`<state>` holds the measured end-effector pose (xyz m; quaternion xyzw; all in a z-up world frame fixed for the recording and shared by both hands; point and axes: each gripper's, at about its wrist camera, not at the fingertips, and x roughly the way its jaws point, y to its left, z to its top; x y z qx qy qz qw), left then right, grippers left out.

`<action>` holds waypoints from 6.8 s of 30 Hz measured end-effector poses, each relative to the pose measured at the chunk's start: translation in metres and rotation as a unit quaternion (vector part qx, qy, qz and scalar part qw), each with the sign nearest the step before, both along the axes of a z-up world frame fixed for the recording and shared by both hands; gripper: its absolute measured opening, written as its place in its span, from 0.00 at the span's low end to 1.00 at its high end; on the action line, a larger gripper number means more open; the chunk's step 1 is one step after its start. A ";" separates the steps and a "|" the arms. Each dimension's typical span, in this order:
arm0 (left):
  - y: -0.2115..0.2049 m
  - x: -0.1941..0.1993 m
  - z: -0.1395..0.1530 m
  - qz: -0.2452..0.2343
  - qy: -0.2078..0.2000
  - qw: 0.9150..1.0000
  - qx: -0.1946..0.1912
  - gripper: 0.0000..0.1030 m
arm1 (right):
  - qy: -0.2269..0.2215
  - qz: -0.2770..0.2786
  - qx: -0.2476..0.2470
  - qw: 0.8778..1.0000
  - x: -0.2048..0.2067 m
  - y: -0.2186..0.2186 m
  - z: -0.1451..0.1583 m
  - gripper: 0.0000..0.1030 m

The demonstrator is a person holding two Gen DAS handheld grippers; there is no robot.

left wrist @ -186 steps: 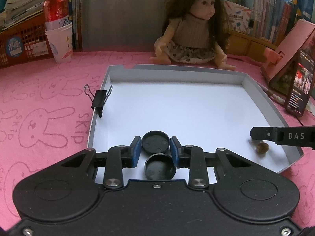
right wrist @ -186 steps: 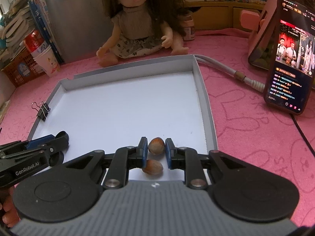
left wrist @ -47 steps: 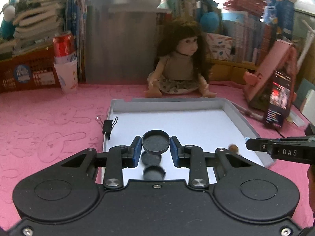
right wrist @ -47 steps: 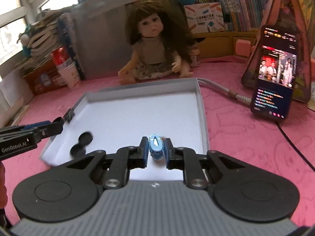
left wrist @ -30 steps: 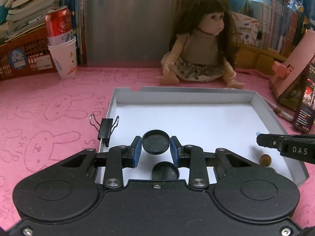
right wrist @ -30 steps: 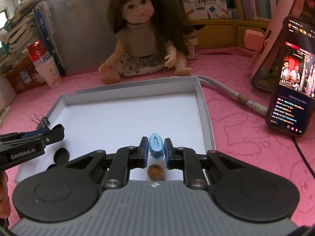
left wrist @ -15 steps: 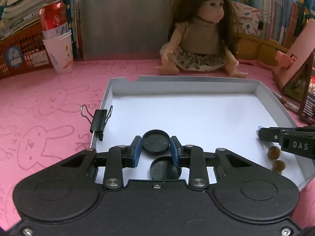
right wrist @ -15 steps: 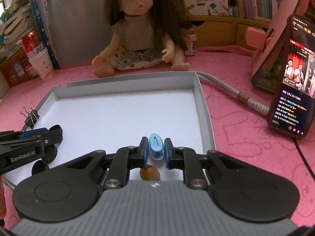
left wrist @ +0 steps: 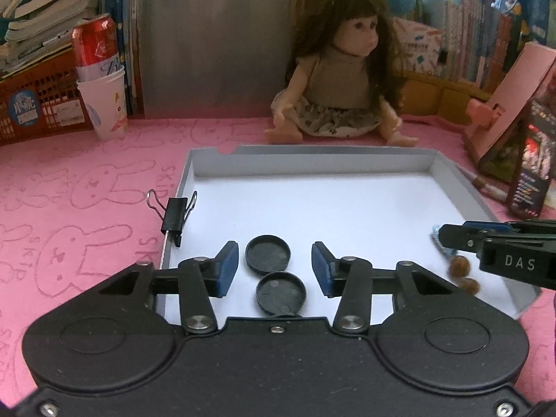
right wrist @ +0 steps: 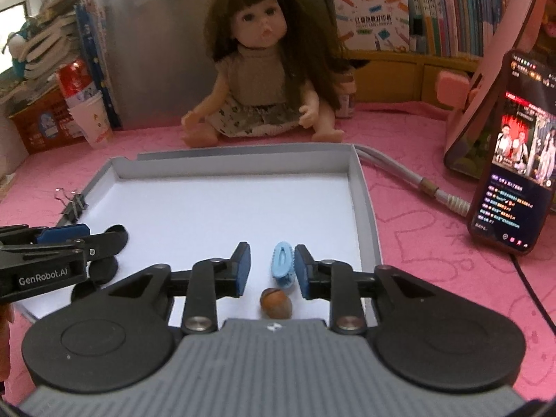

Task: Organize rigid objects
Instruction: 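Lower the lid into the tray with the left gripper while the right gripper releases the blue clip, then move both grippers back toward the loose objects beside the tray, then grasp the black binder clip with the left gripper while the right gripper grasps the red marker, then carry the binder clip and red marker into the tray and open both grippers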

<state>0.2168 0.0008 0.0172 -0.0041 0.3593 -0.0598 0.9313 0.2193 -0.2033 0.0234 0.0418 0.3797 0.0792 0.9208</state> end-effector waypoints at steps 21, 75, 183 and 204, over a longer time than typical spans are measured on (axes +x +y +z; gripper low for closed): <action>0.005 -0.125 0.027 -0.066 -0.049 0.996 -0.028 0.65 | -0.117 0.065 0.009 0.991 -0.117 0.009 0.032 0.77; 0.011 -0.203 -0.014 -0.076 0.007 0.997 -0.012 0.33 | -0.072 0.164 -0.028 0.983 -0.225 0.014 -0.012 0.44; -0.001 -0.184 -0.027 -0.004 -0.029 0.999 0.029 0.41 | -0.088 0.110 -0.041 0.989 -0.227 0.014 -0.018 0.37; 0.007 -0.140 0.028 -0.017 -0.056 0.998 -0.015 0.29 | -0.090 0.059 -0.012 0.994 -0.163 -0.001 0.021 0.14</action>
